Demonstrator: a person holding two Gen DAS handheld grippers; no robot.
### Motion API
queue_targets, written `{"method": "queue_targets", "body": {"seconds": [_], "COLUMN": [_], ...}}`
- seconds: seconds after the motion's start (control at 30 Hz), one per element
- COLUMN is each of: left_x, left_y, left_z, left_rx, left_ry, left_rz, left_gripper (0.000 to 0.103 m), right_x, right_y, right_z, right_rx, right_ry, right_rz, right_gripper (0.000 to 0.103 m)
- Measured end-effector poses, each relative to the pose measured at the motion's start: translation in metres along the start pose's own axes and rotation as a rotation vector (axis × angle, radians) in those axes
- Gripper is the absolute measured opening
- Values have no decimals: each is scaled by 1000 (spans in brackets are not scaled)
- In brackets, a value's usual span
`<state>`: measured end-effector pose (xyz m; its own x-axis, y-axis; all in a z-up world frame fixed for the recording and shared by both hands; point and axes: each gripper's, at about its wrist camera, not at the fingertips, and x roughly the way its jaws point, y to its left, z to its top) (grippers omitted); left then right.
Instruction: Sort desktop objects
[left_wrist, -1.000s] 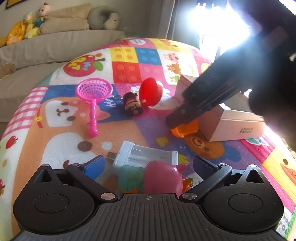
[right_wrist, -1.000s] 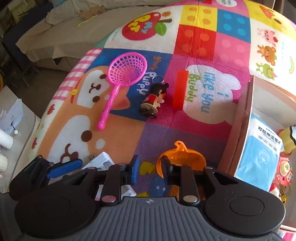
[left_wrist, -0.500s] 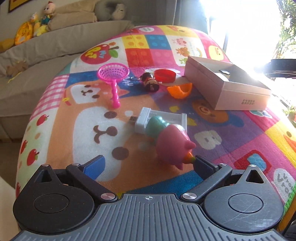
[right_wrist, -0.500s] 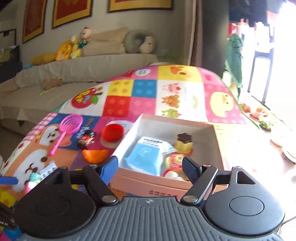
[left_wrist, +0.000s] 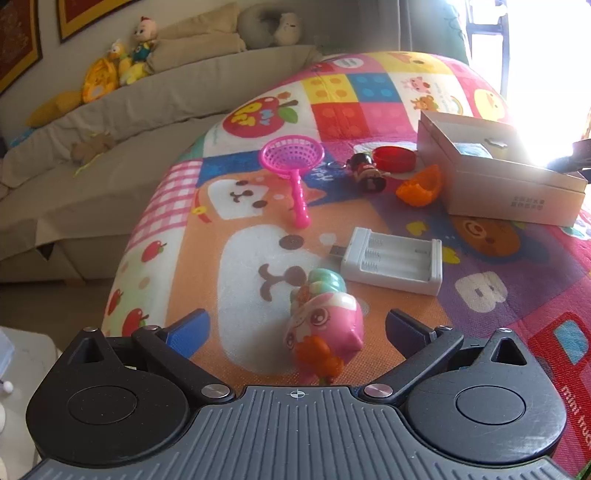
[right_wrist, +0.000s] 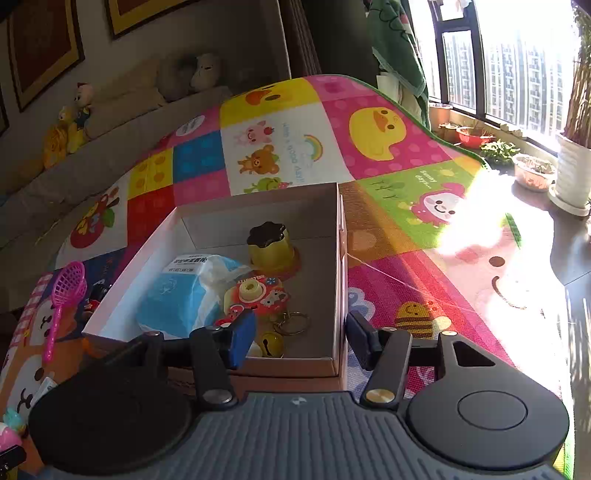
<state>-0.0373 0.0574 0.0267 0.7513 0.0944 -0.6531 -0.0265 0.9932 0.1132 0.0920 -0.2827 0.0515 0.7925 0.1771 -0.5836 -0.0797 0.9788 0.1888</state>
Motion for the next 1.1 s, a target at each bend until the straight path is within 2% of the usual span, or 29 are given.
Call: {"method": "queue_targets", "body": {"seconds": [0.07,0.13,0.2,0.3,0.4,0.53,0.67,0.7,0.73,0.8,0.87,1.0,1.1], "left_x": [0,1,3,2,-2,-6,-7,-6,-5,-2,1,7,11], "left_y": [3,5,8,14,19,30,36,37,36,35,30,15,1], "left_z": [-1,-2,-3,-5,-6,-5,-8,-8,-10,-11,-12,-12,-8], "left_rx": [-2,-8,-18,-36,-43,-78,-112,-117,-124,-137,-145,-132,-103], "left_ry": [4,10,14,12,3,-5,2,7,14,30,41,52,54], "left_rz": [2,5,11,13,18,19,-25,-42,-64,-95,-127,-181,-193], "left_gripper": [103,103,103,103,103,103,103,103,103,103,103,103,103], "right_x": [-18,-35,-44,-41,-32,-3,18,17,14,5,-4,-15,-22], "right_y": [21,44,72,120,161,190,191,190,190,183,172,151,139], "right_z": [-4,-11,-23,-56,-83,-89,-84,-83,-83,-85,-88,-91,-87], "right_rx": [-73,-172,-261,-431,-575,-609,-569,-567,-572,-570,-576,-581,-562], "right_ry": [-75,-110,-65,42,71,116,156,159,160,171,178,170,145], "right_rz": [-13,50,164,322,374,374,390,398,401,406,411,365,326], "right_gripper": [57,64,71,72,72,72,71,59,43,32,32,32,40]}}
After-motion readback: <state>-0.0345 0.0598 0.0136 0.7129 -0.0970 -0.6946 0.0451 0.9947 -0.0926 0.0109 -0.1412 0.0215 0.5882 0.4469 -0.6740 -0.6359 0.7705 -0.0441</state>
